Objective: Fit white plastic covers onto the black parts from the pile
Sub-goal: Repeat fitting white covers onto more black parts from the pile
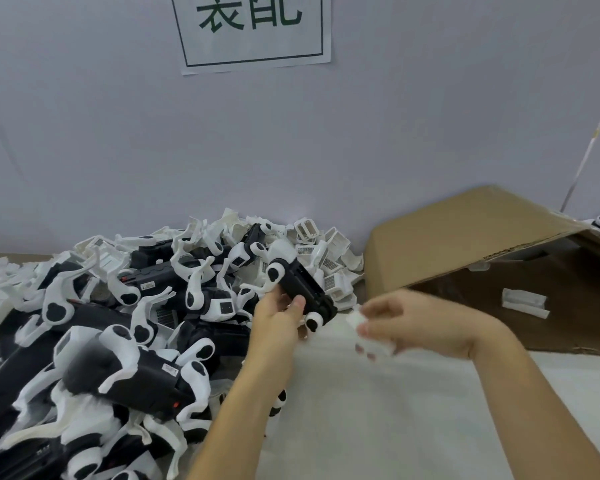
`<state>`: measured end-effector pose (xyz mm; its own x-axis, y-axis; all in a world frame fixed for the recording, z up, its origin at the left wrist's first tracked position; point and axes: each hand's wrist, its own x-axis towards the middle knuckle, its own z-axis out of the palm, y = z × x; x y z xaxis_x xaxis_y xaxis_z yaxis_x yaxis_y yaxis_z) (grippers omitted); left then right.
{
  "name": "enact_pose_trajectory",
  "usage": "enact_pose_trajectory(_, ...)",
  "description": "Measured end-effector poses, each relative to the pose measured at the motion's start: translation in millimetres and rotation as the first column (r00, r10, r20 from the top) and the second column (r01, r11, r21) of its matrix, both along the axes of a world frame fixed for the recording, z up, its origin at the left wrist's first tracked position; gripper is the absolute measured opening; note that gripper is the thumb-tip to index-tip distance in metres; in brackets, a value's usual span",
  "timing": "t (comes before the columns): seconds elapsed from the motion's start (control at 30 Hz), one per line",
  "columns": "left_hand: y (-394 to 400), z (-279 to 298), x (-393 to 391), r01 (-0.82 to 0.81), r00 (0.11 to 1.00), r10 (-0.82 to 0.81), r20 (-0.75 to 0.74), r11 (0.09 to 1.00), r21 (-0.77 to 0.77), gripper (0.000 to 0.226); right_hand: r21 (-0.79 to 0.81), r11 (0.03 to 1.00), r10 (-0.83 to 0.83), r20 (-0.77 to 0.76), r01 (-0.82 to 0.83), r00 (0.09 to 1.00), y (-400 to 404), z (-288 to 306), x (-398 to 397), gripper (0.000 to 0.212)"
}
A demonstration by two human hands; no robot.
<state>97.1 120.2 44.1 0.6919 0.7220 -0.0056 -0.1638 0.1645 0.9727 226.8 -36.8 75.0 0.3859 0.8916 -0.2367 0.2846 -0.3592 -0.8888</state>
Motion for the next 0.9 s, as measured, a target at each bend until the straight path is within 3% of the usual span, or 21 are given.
enact_pose_trajectory(0.07,2,2,1,0.009,0.999,-0.006,0.043,0.996,-0.087,0.029,-0.187,0.973,0.098,-0.187,-0.134,0.977,-11,-9,4,0.027)
enact_pose_trajectory(0.13,3,2,1,0.008,0.997,0.001,0.072,0.991,-0.134,0.026,-0.236,0.969,0.001,-0.275,-0.068,0.962,-26,-18,13,0.031)
enact_pose_trajectory(0.2,3,1,2,0.007,0.997,0.004,0.079,0.991,-0.134,0.026,-0.160,0.955,-0.283,-0.250,0.248,0.926,-37,-28,25,0.035)
enact_pose_trajectory(0.27,3,1,3,0.001,0.997,0.008,0.073,0.992,-0.122,0.026,0.023,0.774,-0.617,-0.194,0.632,0.763,-41,-38,36,0.039)
enact_pose_trajectory(0.33,3,0,4,-0.017,0.998,0.023,0.057,0.995,-0.100,0.026,0.155,0.625,-0.779,0.057,0.765,0.624,-38,-41,40,0.039)
enact_pose_trajectory(0.4,2,0,4,-0.029,0.998,0.033,0.051,0.996,-0.088,0.025,0.216,0.634,-0.760,0.350,0.742,0.548,-32,-45,42,0.034)
enact_pose_trajectory(0.47,1,0,3,-0.029,0.998,0.034,0.056,0.995,-0.098,0.025,0.266,0.645,-0.743,0.439,0.717,0.505,-27,-42,37,0.012)
enact_pose_trajectory(0.5,2,0,3,-0.028,0.998,0.035,0.060,0.994,-0.107,0.024,0.258,0.667,-0.726,0.433,0.699,0.534,-26,-40,35,0.007)
enact_pose_trajectory(0.53,2,0,2,-0.029,0.997,0.037,0.065,0.992,-0.122,0.024,0.206,0.726,-0.672,0.412,0.656,0.615,-25,-36,32,0.017)
enact_pose_trajectory(0.6,5,-1,2,-0.040,0.995,0.054,0.086,0.987,-0.158,0.022,-0.018,0.899,-0.419,0.256,0.438,0.871,-22,-25,20,0.029)
enact_pose_trajectory(0.67,7,-3,3,-0.068,0.990,0.089,0.108,0.980,-0.188,0.021,-0.193,0.973,-0.117,0.052,0.125,0.992,-13,-15,3,0.026)
enact_pose_trajectory(0.73,9,-5,3,-0.089,0.984,0.120,0.130,0.971,-0.223,0.021,-0.208,0.978,-0.001,0.034,0.008,0.999,2,-12,-8,0.025)
enact_pose_trajectory(0.8,10,-4,2,-0.076,0.977,0.131,0.166,0.950,-0.304,0.022,-0.145,0.986,-0.048,0.247,0.086,0.968,25,-10,-15,0.028)
enact_pose_trajectory(0.9,8,-1,2,-0.042,0.980,0.106,0.169,0.937,-0.348,0.020,0.031,0.964,-0.227,0.612,0.264,0.757,67,-8,-15,0.025)
